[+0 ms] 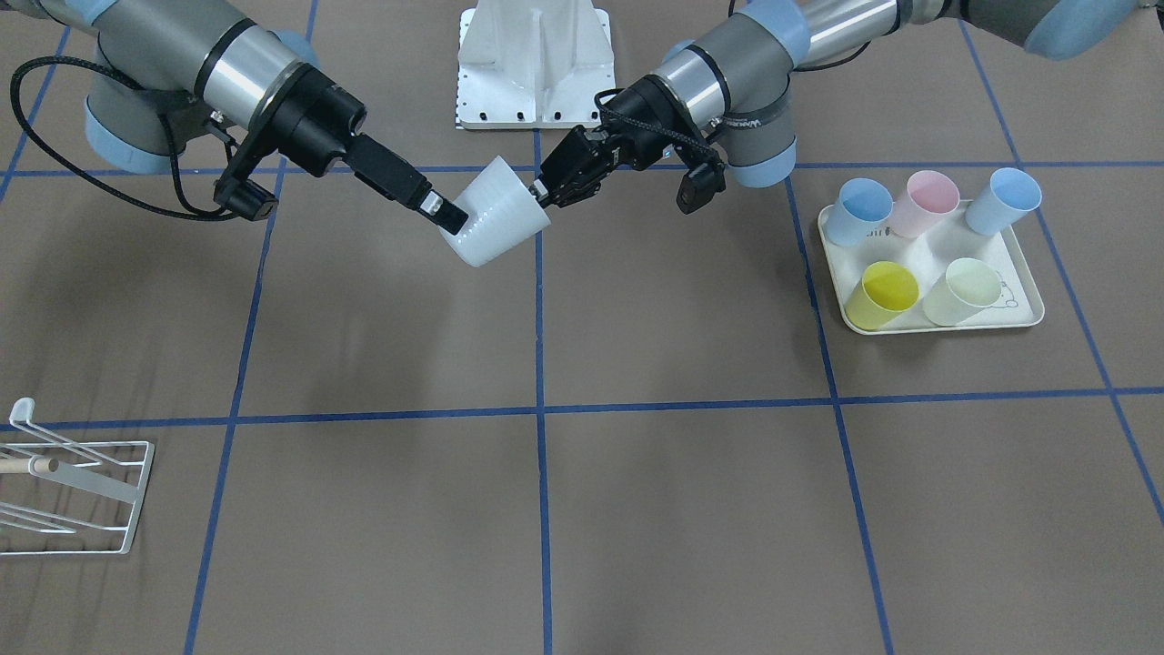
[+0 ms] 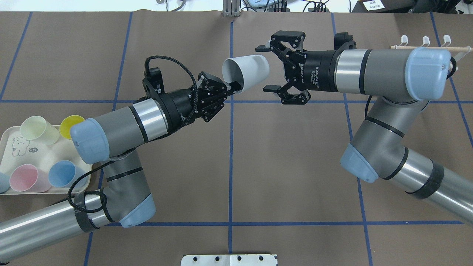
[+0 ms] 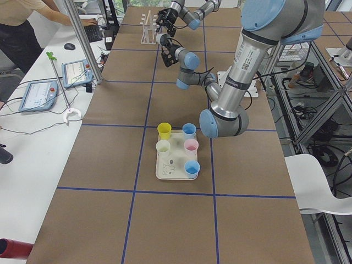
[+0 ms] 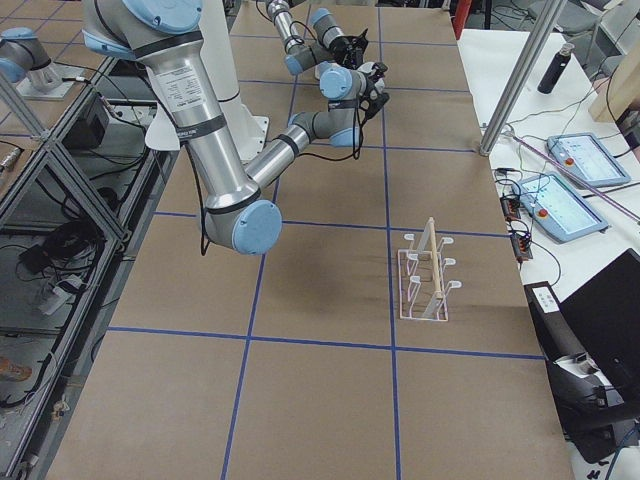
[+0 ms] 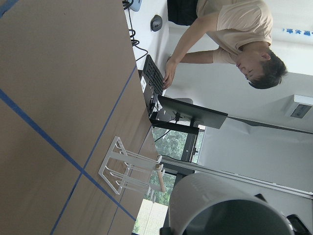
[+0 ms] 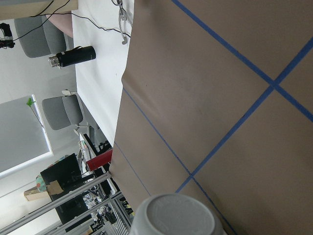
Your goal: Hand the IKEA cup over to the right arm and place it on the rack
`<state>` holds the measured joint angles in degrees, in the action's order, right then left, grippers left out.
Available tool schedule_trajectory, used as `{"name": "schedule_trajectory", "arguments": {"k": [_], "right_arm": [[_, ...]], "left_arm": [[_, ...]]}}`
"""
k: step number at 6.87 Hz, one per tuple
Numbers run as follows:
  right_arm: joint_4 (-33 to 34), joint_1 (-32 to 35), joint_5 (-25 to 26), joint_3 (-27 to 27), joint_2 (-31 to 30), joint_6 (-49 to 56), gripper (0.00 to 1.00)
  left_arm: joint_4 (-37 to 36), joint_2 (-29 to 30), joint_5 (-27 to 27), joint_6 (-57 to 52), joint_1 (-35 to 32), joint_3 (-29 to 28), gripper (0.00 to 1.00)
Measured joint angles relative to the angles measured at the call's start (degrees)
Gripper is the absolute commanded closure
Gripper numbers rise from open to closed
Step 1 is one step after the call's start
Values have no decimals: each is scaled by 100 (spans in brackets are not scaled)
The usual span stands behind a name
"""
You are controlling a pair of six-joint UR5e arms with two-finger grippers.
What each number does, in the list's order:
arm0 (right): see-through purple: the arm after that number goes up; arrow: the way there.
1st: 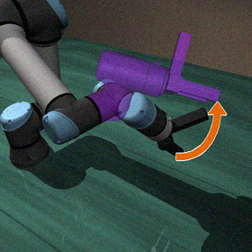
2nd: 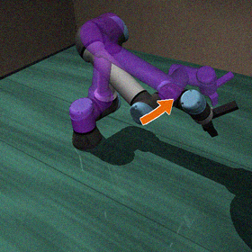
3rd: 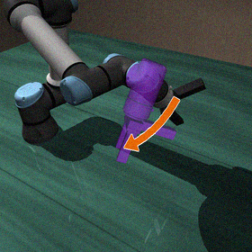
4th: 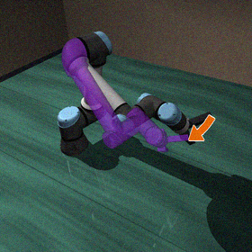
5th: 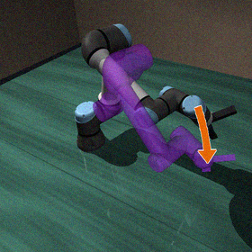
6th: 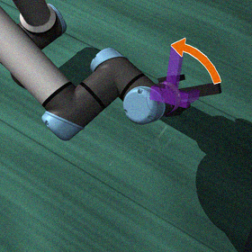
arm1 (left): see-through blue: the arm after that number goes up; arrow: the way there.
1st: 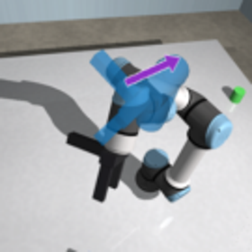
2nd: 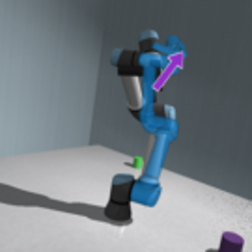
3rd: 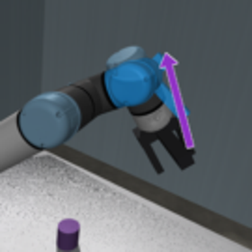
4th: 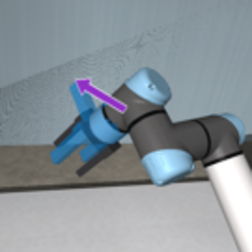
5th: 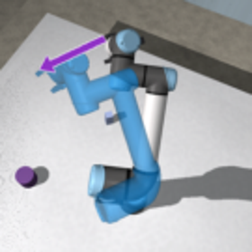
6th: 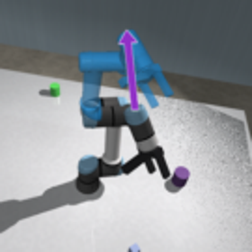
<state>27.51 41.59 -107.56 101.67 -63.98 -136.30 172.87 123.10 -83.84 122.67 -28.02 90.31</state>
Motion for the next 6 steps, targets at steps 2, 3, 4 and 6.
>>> {"name": "schedule_trajectory", "arguments": {"k": [2, 3, 4, 6], "right_arm": [[0, -180, 236, -31, 60, -81, 10], [2, -248, 335, -40, 64, -91, 10], [4, -268, 377, -44, 64, -93, 10], [8, -277, 405, -53, 61, -98, 22]], "left_arm": [[1, 10, 7, 2, 27, 1, 100], [1, 12, 6, 4, 37, 11, 100], [2, 8, 1, 8, 45, 22, 100], [12, 4, 0, 11, 50, 38, 100]]}}
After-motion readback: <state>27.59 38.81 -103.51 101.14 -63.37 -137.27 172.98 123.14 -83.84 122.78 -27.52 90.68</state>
